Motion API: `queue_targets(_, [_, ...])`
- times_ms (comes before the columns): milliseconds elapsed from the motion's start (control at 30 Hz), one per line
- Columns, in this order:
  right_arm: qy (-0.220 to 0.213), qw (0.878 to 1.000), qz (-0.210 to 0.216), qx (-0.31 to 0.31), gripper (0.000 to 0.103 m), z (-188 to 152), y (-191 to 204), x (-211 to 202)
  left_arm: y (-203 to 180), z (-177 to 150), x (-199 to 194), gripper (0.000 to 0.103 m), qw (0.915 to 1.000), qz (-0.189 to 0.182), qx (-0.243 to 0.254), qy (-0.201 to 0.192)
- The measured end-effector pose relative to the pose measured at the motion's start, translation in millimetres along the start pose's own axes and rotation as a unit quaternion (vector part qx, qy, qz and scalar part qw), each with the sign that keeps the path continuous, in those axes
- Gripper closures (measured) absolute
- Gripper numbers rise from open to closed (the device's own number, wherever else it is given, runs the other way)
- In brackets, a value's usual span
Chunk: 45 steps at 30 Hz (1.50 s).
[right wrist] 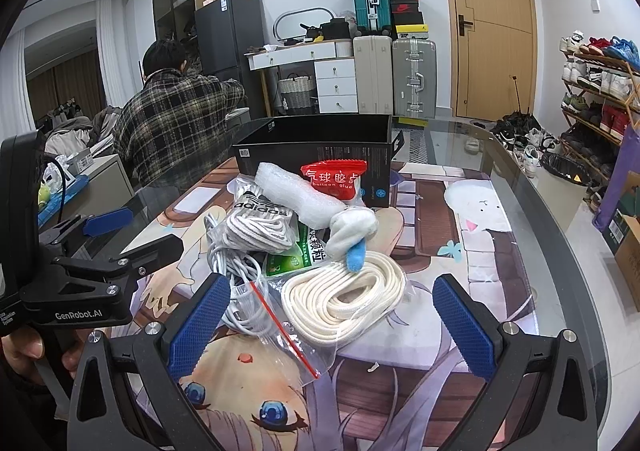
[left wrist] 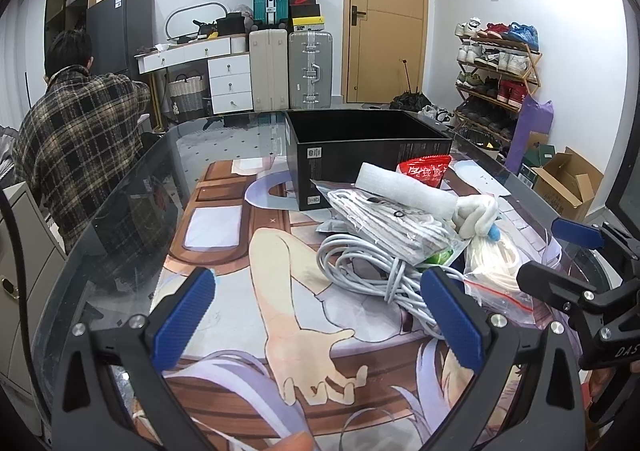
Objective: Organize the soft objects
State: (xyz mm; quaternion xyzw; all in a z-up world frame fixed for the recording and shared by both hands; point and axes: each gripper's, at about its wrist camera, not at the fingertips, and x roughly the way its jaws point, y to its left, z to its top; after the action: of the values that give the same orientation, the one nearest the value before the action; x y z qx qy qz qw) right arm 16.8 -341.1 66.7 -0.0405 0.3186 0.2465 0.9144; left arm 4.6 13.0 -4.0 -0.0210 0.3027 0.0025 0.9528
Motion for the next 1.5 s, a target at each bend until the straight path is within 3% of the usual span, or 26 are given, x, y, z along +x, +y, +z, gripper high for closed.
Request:
queue_targets(800, [0.018, 1.0, -0.001, 0.016, 0.0, 6, 0, 8, -1, 1, 8, 0.0, 0.9998, -0.015, 0.014, 0.006])
queue_targets(1500, [0.061, 0.997, -0.005, 0.036, 0.0, 18, -4, 41, 1, 6, 21, 0.0, 0.9991, -0.021, 0.028, 0.023])
